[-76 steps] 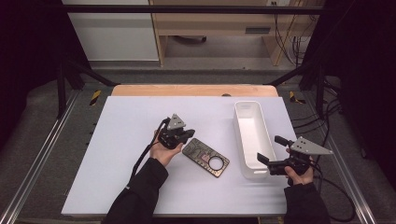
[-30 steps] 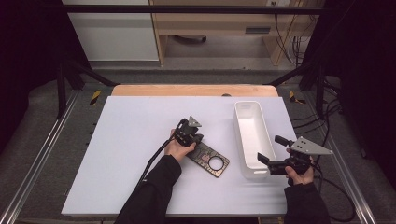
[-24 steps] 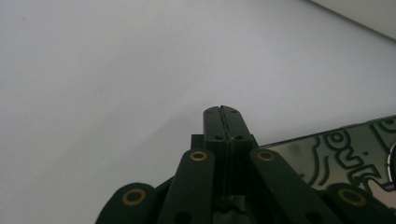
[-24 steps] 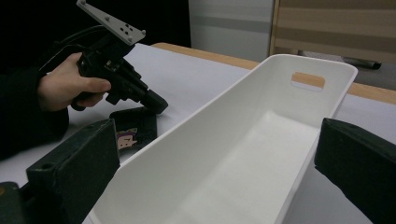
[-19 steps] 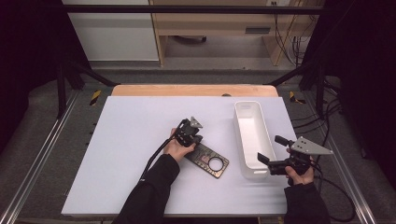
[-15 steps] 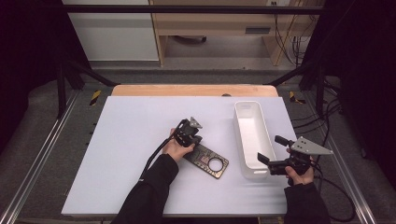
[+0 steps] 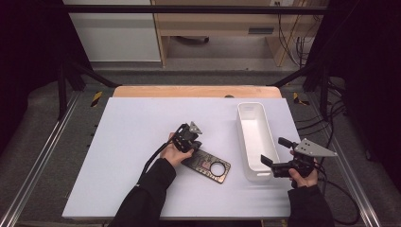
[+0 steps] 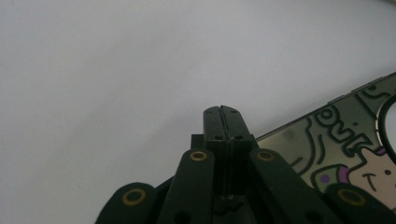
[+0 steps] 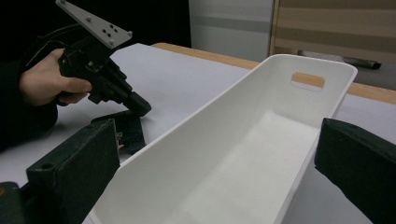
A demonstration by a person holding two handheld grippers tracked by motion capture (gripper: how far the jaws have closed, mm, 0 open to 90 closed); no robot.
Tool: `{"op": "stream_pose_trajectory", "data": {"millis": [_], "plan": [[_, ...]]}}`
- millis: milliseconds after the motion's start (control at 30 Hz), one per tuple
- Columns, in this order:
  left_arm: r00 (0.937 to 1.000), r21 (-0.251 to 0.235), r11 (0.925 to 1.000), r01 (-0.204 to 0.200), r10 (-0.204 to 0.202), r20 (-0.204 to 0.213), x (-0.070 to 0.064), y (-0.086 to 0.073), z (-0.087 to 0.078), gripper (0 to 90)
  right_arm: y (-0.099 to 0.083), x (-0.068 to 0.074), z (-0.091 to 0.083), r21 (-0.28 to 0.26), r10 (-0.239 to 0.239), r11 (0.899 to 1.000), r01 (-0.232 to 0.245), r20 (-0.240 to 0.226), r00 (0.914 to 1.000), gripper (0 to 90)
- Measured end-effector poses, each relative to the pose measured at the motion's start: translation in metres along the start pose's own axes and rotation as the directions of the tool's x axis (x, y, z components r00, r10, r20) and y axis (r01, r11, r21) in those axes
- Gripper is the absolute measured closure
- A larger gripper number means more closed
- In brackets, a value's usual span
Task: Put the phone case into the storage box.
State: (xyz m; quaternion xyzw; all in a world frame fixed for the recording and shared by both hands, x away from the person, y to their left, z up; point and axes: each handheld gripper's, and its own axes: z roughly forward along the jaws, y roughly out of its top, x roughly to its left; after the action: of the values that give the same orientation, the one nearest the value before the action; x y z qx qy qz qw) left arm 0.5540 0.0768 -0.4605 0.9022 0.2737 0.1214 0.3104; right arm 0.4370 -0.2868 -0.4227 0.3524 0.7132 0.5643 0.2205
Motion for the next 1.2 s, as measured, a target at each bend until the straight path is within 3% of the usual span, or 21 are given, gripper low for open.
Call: {"op": "stream_pose_trajectory", "data": {"millis": [200, 800, 1033, 1200], "plan": [[0.9998, 0.011, 0.9997, -0.021, 0.021, 0.002, -0.003, -0.004, -0.005, 89.3, 0.0, 0.0, 0.0, 0.003, 0.0, 1.0, 0.0, 0.0, 1.0, 0.2], [0.9994, 0.033, 0.9991, -0.025, 0.024, 0.026, -0.01, -0.014, -0.016, 89.3, 0.0, 0.0, 0.0, 0.004, 0.002, 1.0, -0.002, -0.001, 1.0, 0.2], [0.9985, 0.028, 0.9987, -0.043, 0.042, 0.034, -0.016, -0.02, -0.024, 89.3, 0.0, 0.0, 0.001, 0.006, 0.003, 1.0, -0.003, -0.002, 1.0, 0.2], [0.9983, -0.003, 0.9988, -0.049, 0.049, 0.032, -0.018, -0.02, -0.024, 89.3, -0.001, 0.001, 0.001, 0.007, 0.0, 1.0, 0.0, -0.002, 1.0, 0.2]]}}
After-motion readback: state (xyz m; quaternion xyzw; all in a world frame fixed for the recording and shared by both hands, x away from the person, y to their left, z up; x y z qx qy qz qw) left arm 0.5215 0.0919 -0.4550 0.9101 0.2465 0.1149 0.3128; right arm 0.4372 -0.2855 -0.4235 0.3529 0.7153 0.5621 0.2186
